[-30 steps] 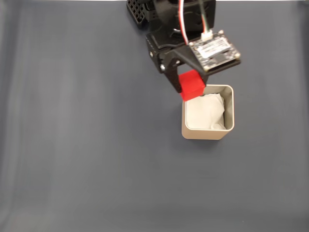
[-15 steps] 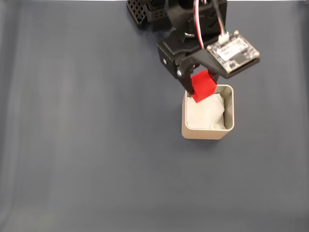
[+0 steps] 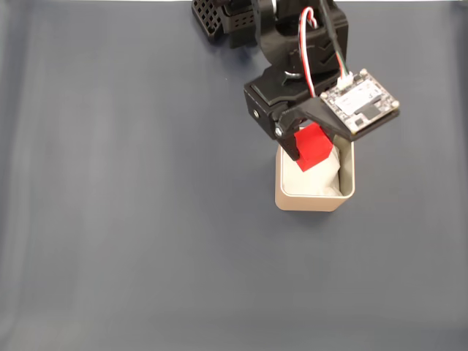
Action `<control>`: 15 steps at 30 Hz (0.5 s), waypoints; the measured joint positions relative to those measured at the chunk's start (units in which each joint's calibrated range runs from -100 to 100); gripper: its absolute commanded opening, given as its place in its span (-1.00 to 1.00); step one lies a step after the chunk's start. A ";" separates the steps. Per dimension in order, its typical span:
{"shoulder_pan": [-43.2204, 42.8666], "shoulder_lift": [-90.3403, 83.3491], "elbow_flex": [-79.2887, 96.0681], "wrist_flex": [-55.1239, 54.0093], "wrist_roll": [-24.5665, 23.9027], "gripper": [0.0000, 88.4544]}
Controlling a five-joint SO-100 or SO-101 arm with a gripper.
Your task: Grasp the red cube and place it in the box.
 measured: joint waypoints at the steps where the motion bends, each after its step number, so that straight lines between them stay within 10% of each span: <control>1: 0.00 0.17 0.00 -0.32 0.00 -0.99; 15: 0.00 1.65 0.00 -1.28 0.00 -0.99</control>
